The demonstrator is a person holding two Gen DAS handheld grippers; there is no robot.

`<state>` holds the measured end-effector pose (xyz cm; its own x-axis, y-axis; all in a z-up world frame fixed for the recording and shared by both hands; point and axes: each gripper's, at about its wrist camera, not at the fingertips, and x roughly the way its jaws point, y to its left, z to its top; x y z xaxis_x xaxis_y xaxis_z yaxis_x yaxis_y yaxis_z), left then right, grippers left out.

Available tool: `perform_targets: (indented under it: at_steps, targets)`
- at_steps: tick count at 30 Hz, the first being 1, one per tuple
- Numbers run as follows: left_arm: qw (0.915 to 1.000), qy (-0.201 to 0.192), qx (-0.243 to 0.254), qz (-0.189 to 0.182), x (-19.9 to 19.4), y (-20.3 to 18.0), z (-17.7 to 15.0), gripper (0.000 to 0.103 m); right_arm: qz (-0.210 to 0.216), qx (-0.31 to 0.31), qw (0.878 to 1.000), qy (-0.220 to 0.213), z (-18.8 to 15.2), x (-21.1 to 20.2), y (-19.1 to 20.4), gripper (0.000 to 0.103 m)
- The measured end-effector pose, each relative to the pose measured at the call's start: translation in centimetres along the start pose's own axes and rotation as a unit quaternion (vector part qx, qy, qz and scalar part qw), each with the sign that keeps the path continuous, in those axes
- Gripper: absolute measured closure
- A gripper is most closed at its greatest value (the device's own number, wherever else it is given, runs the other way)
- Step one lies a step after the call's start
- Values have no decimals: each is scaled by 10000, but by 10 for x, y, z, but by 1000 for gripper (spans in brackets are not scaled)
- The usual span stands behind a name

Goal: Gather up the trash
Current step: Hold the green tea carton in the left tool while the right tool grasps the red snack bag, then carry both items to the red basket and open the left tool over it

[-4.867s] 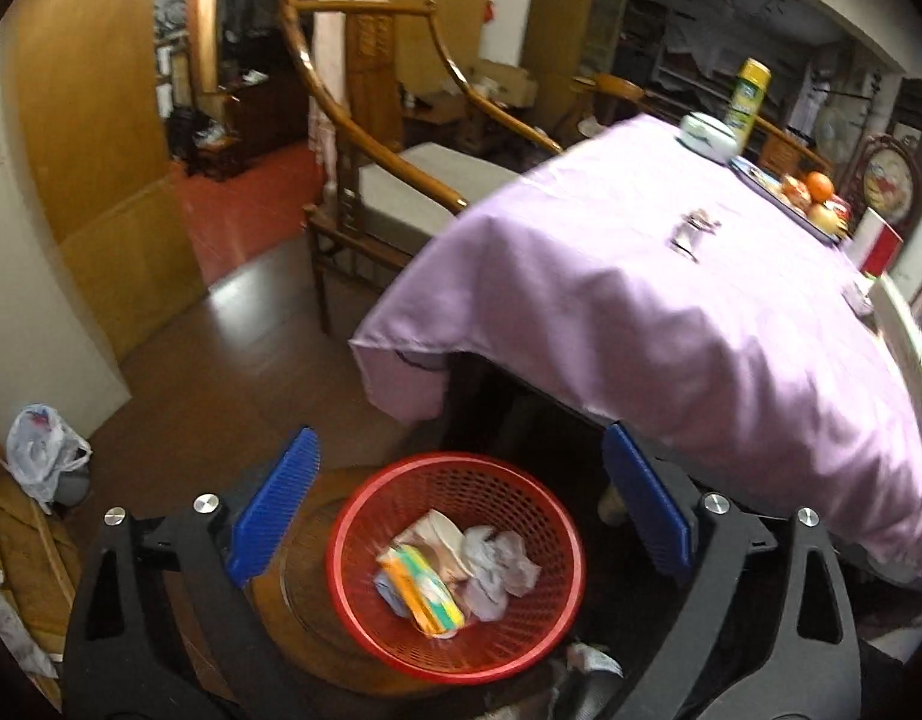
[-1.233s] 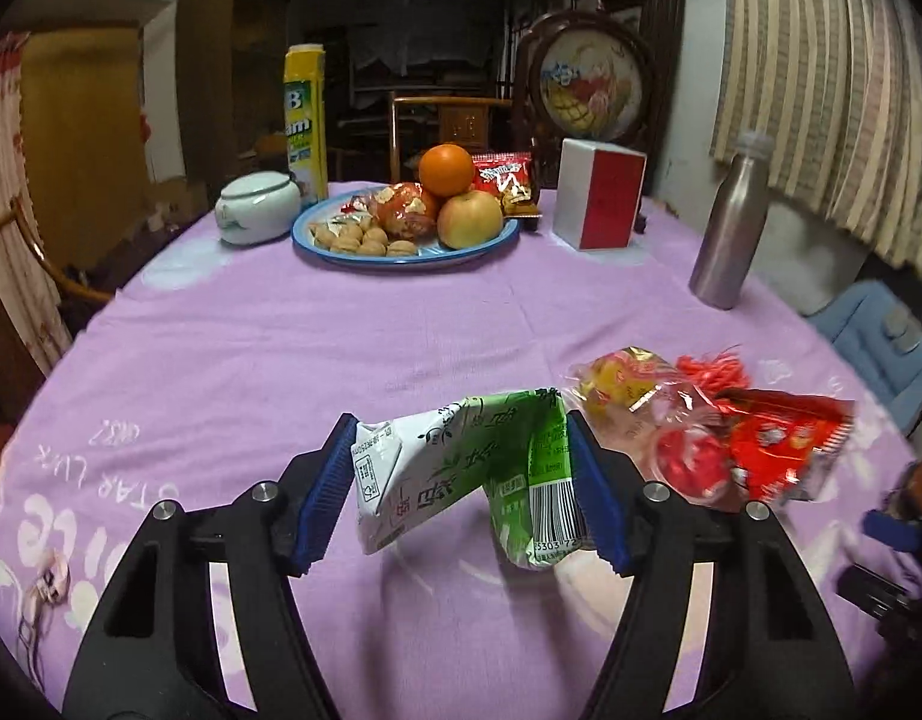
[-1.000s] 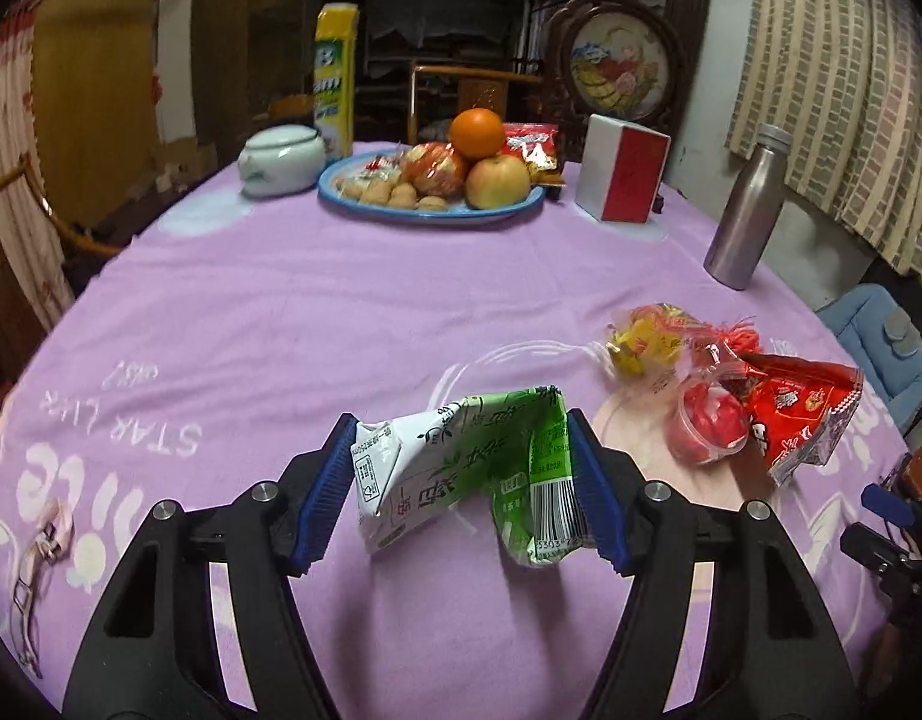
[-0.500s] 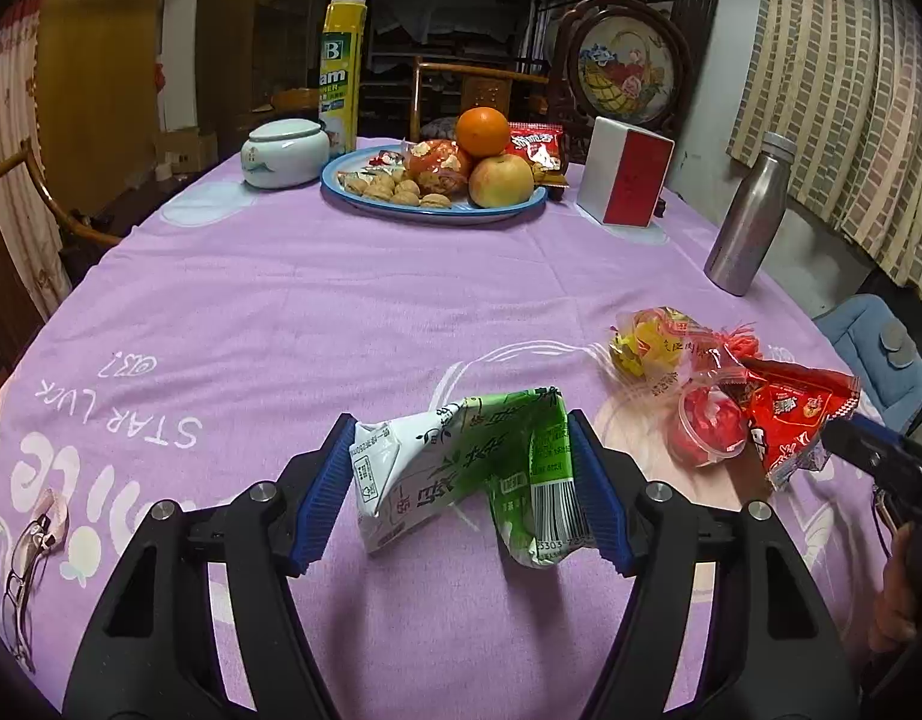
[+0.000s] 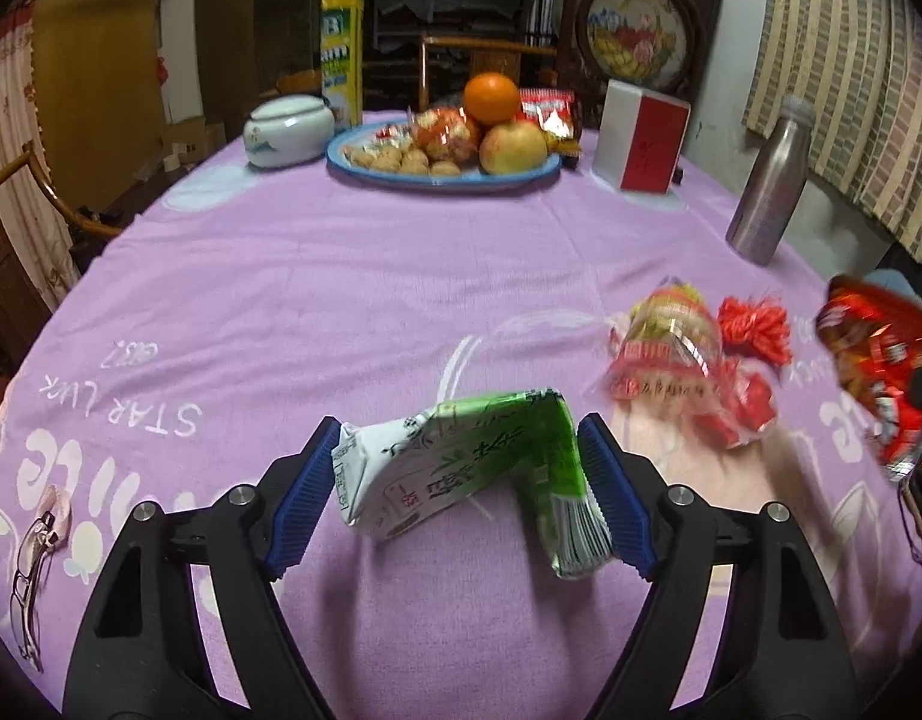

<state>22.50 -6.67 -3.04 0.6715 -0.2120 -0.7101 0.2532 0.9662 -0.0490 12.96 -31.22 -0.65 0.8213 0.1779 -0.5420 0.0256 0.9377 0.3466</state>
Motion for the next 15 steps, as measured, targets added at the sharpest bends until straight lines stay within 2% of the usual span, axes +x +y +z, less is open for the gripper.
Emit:
perform_targets:
  at_steps: [5, 7, 15]
  targets:
    - [9993, 378, 8, -38, 15, 1, -4, 26, 130, 56, 9999, 96, -12, -7, 0, 99]
    - [9995, 302, -2, -48, 12, 2, -4, 29, 139, 102, 9997, 162, -18, -6, -3, 99]
    - [9969, -722, -213, -247, -35, 10, -1, 31, 186, 171, 9996, 151, -22, -14, -4, 99]
